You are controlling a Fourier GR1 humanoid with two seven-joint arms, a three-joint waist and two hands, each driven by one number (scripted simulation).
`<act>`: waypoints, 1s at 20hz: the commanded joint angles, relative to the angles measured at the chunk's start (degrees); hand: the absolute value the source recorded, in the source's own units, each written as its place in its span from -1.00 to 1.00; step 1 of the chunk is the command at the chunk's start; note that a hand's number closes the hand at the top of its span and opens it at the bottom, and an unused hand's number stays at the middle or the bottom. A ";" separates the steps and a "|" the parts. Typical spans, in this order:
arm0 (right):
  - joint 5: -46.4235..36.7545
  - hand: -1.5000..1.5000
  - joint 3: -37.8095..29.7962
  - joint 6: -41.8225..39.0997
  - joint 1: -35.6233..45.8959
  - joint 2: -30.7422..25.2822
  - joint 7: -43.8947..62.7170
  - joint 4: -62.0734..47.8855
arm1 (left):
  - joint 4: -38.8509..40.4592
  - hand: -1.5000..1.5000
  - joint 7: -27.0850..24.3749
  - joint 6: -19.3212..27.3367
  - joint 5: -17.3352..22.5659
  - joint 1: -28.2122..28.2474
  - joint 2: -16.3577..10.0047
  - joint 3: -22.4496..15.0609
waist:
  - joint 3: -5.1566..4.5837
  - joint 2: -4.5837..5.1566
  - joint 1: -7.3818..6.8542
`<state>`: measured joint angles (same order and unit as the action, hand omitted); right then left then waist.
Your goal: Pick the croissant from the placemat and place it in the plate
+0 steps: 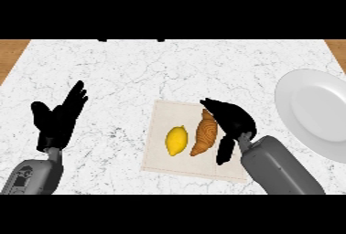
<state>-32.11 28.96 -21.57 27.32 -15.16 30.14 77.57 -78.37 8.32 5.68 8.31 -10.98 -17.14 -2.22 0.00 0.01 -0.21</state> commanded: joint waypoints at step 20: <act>-13.57 1.00 -3.10 -3.15 2.77 8.76 -13.97 -16.03 | -1.20 0.00 0.33 -4.69 -2.57 1.28 1.49 4.53 | 0.00 0.06 -0.03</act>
<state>-45.04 25.25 -25.53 31.30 -8.61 19.89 64.40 -80.86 9.19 2.31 5.65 -8.77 -15.44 1.53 -0.44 -0.68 -0.02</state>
